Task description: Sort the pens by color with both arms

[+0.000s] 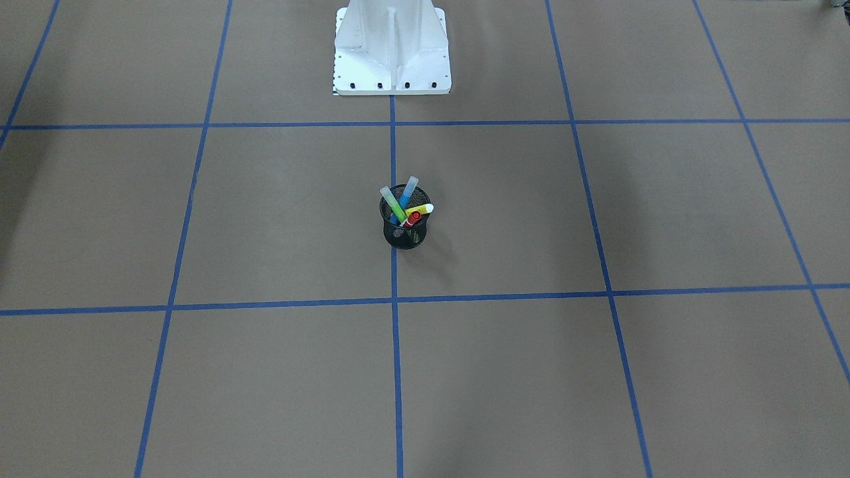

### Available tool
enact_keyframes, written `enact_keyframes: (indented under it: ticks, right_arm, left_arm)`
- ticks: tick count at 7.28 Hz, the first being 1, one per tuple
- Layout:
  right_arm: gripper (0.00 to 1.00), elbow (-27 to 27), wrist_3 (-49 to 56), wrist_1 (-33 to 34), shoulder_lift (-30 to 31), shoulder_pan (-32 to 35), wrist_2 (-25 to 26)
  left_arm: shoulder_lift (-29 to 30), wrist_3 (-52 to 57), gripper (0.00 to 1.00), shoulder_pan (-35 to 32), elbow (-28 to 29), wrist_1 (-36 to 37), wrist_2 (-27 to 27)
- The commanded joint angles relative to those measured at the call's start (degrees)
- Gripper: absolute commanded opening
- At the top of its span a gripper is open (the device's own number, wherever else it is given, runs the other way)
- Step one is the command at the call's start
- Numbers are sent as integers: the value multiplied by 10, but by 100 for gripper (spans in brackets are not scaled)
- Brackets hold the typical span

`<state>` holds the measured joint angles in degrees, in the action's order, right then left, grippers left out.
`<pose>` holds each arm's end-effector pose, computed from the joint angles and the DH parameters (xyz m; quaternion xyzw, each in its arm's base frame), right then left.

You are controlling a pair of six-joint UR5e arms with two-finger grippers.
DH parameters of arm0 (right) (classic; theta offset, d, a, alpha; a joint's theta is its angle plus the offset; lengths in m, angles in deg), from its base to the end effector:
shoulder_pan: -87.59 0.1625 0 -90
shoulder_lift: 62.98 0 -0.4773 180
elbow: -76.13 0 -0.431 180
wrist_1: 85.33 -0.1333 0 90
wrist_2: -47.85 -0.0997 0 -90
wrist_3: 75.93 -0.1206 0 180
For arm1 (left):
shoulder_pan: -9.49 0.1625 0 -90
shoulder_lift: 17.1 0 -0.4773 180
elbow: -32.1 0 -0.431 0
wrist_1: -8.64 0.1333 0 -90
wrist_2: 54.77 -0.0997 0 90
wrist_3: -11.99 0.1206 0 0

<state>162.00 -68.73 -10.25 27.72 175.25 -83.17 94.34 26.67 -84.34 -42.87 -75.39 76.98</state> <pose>0.0321 -0.5395 0.7482 0.0971 -0.3452 -0.1083 0.9272 -0.0998 -0.6980 0.6479 0.0608 0.3511 0.0897 0.9300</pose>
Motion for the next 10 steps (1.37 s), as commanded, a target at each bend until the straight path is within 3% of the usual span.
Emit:
enact_keyframes:
  ticks: [1,7,10]
  right_arm:
    - [100,45,-62,4,-8,-54,1]
    - [100,154,-349,21,-74,-207,-49]
    - [100,174,-469,59,-154,-287,-9]
  left_arm:
    - [0,-1,100,0,0,0,0]
    - [0,-1,100,0,-4,1,1]
    - [-1,-1,100,0,-9,1,1]
